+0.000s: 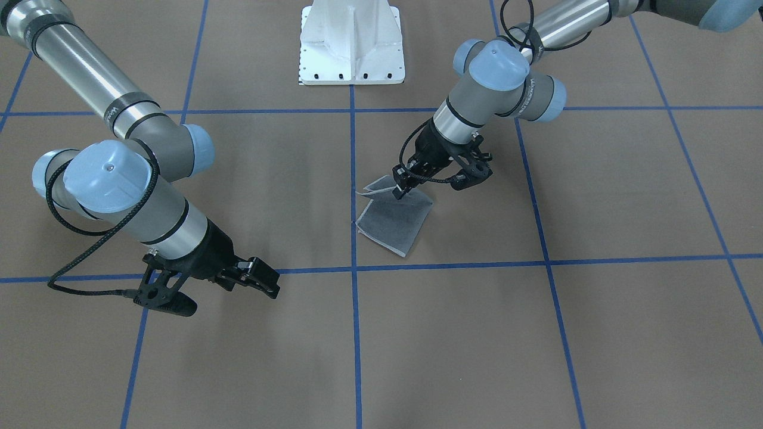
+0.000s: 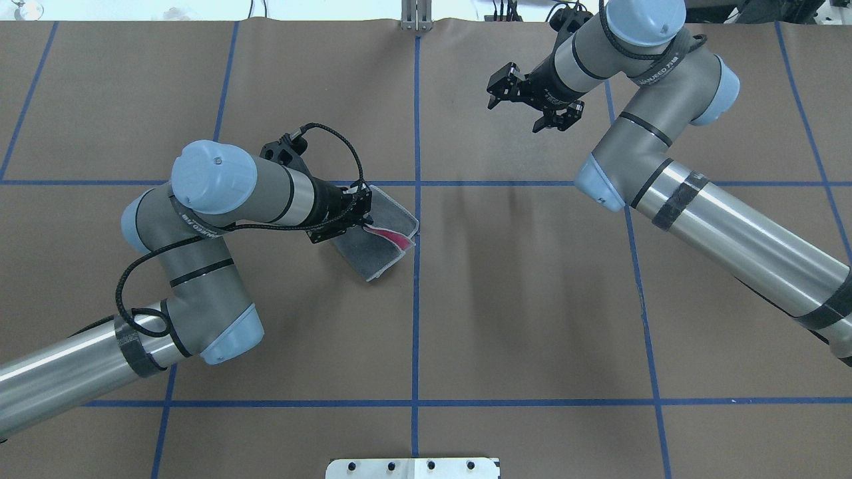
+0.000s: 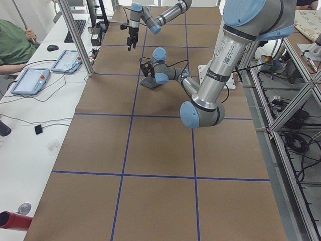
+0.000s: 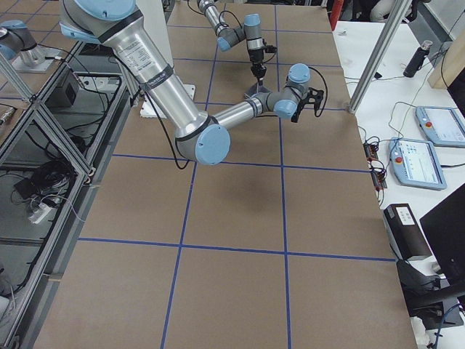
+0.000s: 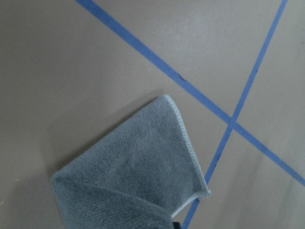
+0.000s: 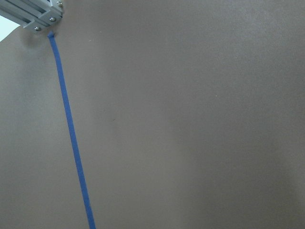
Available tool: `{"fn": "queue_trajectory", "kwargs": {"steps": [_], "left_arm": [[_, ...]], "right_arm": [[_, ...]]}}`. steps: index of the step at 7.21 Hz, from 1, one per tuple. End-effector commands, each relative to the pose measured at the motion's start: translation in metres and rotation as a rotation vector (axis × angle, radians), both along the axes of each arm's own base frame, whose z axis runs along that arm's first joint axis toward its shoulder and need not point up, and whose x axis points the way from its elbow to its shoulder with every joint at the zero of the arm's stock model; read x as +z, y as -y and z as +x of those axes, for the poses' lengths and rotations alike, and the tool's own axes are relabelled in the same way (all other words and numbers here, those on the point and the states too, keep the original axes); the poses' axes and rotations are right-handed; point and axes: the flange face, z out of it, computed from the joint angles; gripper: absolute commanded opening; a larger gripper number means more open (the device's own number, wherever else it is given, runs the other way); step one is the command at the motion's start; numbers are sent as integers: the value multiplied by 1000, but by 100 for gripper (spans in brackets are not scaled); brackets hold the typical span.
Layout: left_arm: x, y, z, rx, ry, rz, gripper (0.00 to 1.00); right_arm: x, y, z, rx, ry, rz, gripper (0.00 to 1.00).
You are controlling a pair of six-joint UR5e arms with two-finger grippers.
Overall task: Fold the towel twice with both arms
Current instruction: 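Lift the strip's near end and fold it over toward the far end, then lower the folded end onto the towel and open the left gripper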
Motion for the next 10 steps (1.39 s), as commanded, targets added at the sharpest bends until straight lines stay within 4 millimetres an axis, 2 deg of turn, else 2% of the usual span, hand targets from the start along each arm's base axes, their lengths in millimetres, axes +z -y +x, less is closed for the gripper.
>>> {"fn": "queue_trajectory", "kwargs": {"steps": [1, 2, 4, 5, 7, 9, 10], "left_arm": [[-4, 22, -4, -21, -2, -29, 0], [-5, 31, -10, -23, -4, -38, 0], [-24, 51, 11, -44, -14, -92, 0], [-21, 58, 21, -44, 1, -103, 0], [-14, 63, 24, -47, 14, -110, 0], [-19, 72, 20, -62, 10, -113, 0], [-21, 78, 27, -62, 17, -121, 0]], "right_arm": [[1, 0, 0, -1, -1, 0, 100], [1, 0, 0, -1, -1, 0, 100], [2, 0, 0, 0, -3, 0, 100], [2, 0, 0, -1, -2, -1, 100], [2, 1, 0, -2, -4, 5, 100], [3, 1, -1, 3, -9, 5, 100], [3, 0, -2, 1, -9, 5, 100]]}}
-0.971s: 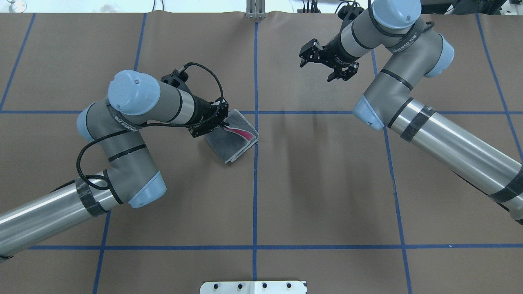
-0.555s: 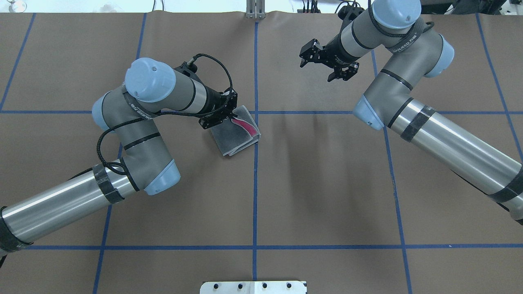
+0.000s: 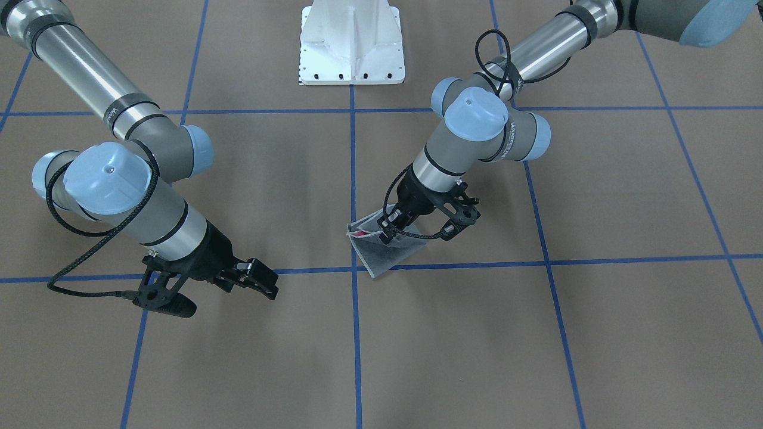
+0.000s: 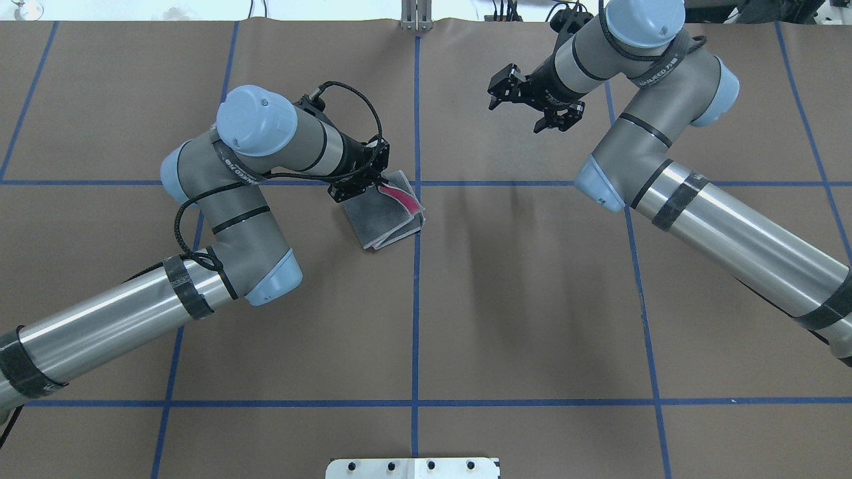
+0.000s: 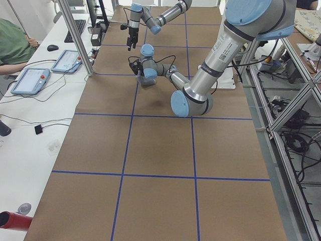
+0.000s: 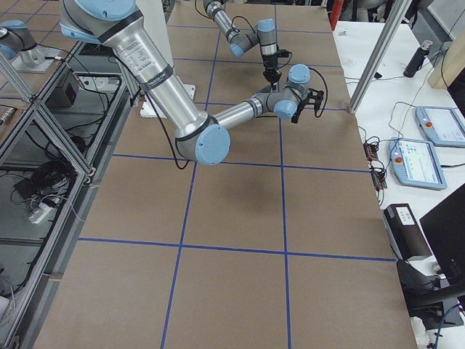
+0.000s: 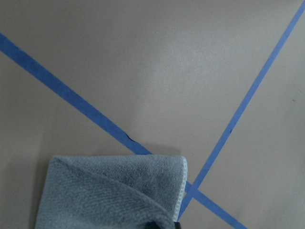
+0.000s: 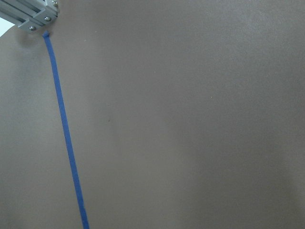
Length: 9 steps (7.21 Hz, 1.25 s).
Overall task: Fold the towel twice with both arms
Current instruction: 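Lower the folded end onto the towel and open the left gripper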
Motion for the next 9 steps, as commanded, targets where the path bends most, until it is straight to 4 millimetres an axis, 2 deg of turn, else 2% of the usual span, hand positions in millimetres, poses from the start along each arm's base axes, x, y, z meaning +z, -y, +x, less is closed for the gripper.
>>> {"fn": "queue_trajectory", "kwargs": {"steps": [1, 3, 4, 5, 8, 9], "left_arm": [[-5, 16, 16, -5, 7, -10, 0], [5, 20, 22, -6, 8, -9, 0], [6, 22, 21, -8, 10, -12, 5], [3, 24, 20, -11, 9, -7, 99], [-6, 28, 18, -18, 1, -2, 100], [-1, 30, 20, -18, 9, -7, 100]], "right_arm": [[2, -1, -2, -2, -3, 0, 100], [6, -4, -6, 3, -12, 2, 100], [5, -4, -7, 2, -11, 3, 100], [5, -4, -7, 2, -11, 3, 100], [4, -4, -6, 2, -10, 3, 100], [4, -2, -4, 4, -10, 7, 100]]}}
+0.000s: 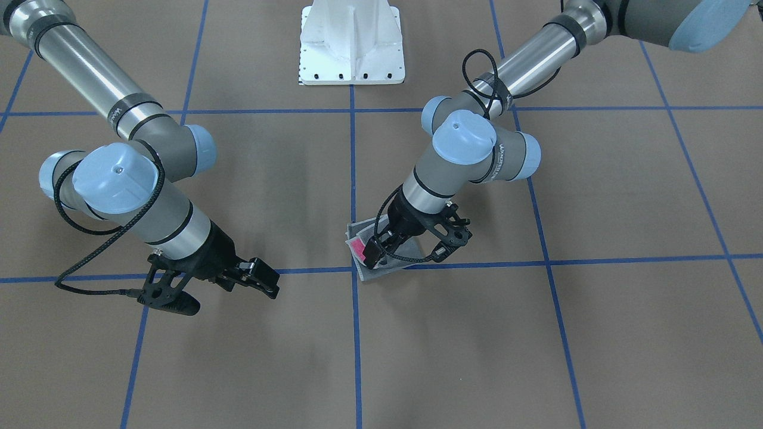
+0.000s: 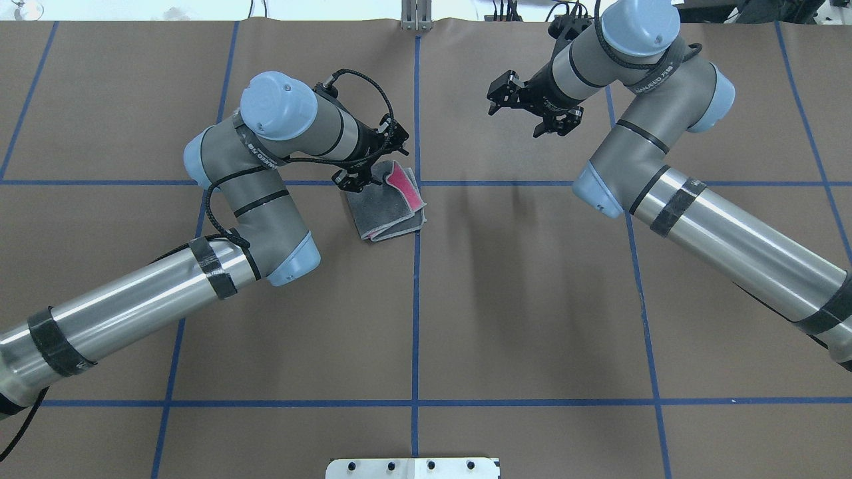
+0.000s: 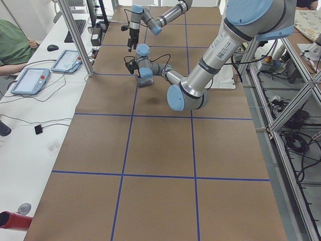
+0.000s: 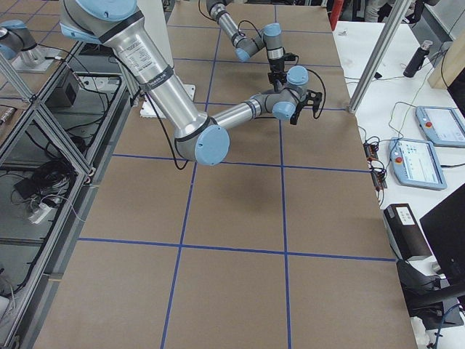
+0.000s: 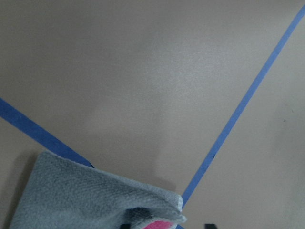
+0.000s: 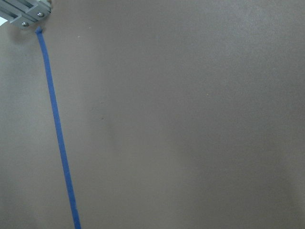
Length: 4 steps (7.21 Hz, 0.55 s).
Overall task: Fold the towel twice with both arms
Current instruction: 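Lower the folded end onto the towel and open the left gripper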
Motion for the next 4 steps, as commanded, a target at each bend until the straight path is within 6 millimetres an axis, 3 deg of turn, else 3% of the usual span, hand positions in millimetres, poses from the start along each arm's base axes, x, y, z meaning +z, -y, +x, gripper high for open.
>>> {"fn": "queue_trajectory", "kwargs": {"steps": [1, 4], "left_arm": [[11, 3, 7, 4, 19, -13, 100], [-4, 20, 28, 2, 22, -10, 100]], "right_arm": [[-1, 3, 5, 2, -1, 10, 100], [-1, 7, 12, 6, -4, 20, 100]]}}
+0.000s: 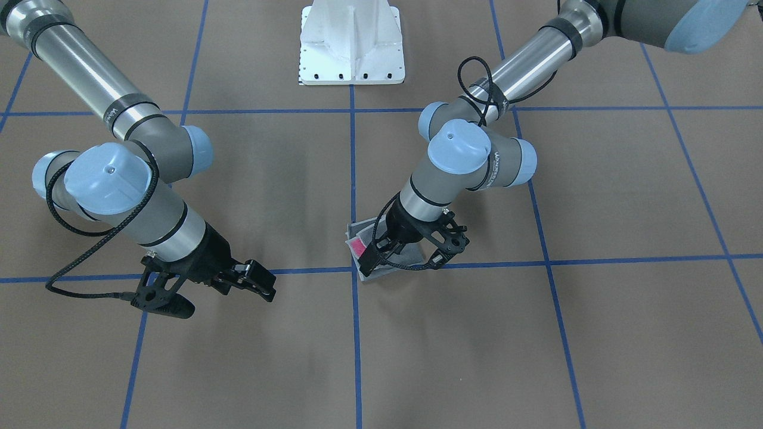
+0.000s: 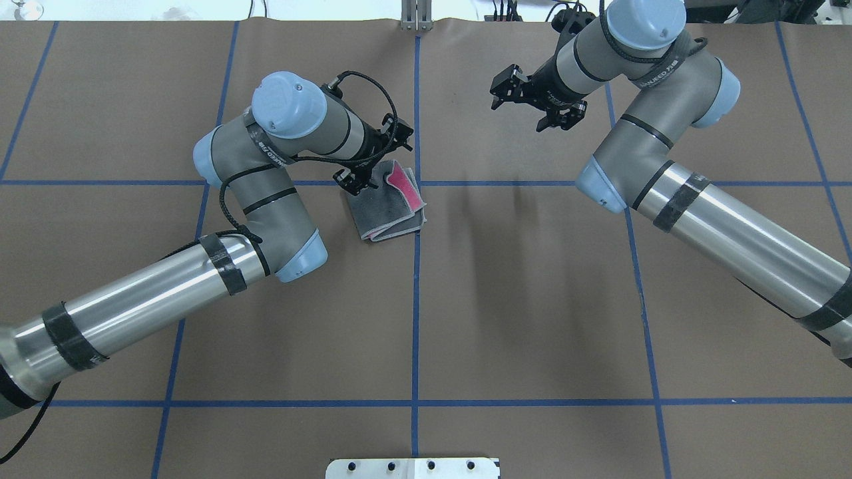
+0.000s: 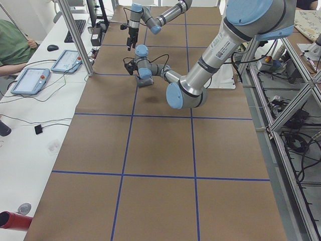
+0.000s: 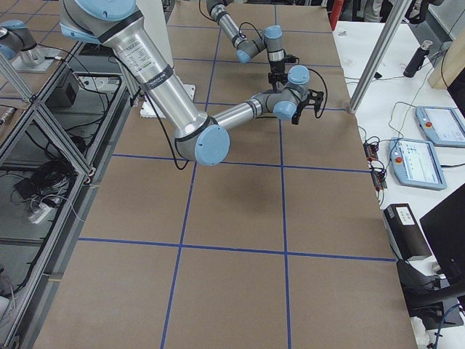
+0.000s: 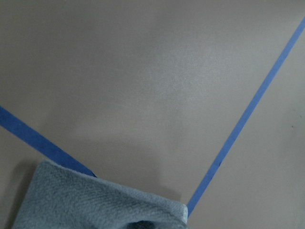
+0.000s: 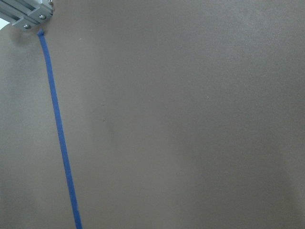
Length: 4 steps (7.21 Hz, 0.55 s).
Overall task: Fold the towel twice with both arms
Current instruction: 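Lower the folded end onto the towel and open the left gripper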
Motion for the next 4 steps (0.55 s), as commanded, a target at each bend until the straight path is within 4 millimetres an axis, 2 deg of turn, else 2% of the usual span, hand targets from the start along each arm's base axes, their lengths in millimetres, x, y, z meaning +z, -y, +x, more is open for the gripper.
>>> {"fn": "queue_trajectory", "kwargs": {"steps": [1, 4], "left_arm": [[0, 11, 14, -3, 0, 5, 100], [-6, 23, 14, -16, 2, 6, 100]], "right_arm": [[2, 2, 3, 0, -5, 5, 100], [4, 3, 5, 0, -6, 3, 100]]}}
